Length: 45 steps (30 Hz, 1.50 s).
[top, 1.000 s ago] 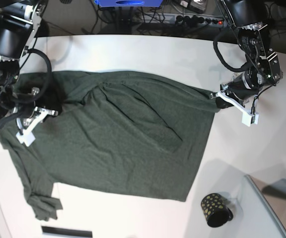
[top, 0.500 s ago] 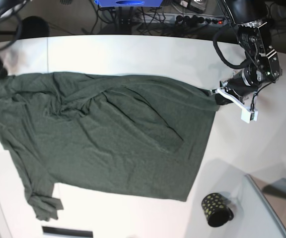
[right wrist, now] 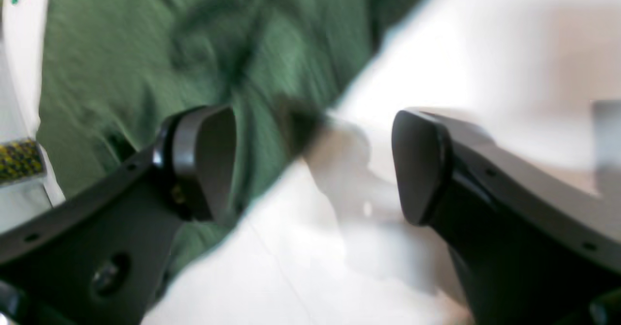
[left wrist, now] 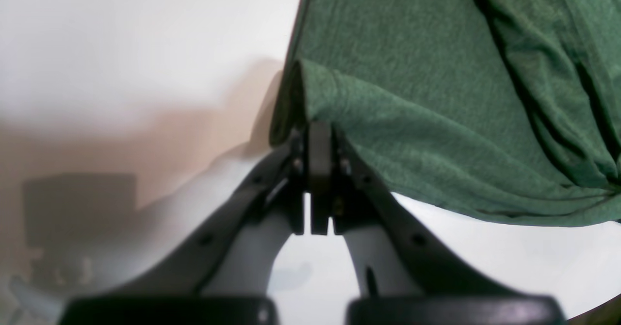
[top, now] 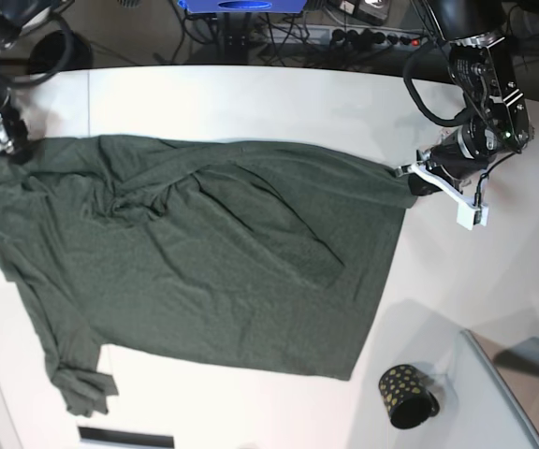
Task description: Layout the t-shirt on the table in an organized manner, then fold the t-shirt properly
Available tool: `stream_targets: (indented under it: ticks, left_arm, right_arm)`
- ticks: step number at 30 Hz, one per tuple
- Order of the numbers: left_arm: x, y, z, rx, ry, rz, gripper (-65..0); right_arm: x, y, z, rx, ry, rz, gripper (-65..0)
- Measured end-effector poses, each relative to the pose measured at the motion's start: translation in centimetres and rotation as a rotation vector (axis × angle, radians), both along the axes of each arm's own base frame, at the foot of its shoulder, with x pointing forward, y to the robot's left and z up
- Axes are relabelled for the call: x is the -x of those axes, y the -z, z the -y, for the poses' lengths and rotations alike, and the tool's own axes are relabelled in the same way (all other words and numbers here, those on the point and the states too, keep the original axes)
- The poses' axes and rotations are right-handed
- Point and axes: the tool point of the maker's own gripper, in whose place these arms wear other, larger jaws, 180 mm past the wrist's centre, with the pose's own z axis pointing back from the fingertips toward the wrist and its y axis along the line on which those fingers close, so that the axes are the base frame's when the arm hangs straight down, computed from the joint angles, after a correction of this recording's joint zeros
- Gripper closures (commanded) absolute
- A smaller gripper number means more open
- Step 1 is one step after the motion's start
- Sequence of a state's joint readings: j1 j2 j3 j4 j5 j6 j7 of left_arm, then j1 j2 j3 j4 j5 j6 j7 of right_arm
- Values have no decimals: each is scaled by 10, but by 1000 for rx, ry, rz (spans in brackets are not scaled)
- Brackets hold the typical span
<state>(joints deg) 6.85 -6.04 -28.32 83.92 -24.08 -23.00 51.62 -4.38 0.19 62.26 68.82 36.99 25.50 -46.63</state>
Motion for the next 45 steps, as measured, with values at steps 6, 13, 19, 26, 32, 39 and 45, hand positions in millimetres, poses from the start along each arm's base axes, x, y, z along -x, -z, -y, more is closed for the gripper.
stream_targets:
  ticks: [6,13,19,26,32,39,45]
  left_arm:
    - [-3,-1,1,2,-2,6,0]
    - [-17,-10,3,10,-4,46,0]
    - [-33,-15,4,21,-6,65,0]
    - [-46,-4,11,73,-20,39,0]
    - [-69,-3,32,144,-26,53,0]
    - [-76,5,41,184,-30,29,-7]
    - [-73,6,38,181,-33,26,-449]
  right_arm:
    - [-9,4,14,-12,54,54,-459]
    - [-13,5,21,-5,74,65,-459]
    - [-13,5,21,-4,73,64,-459]
    - [-13,5,21,-4,71,63,-459]
    - [-13,5,21,-4,67,61,-459]
    - [-12,6,21,-2,69,61,-459]
    - [-11,6,19,-14,62,55,-459]
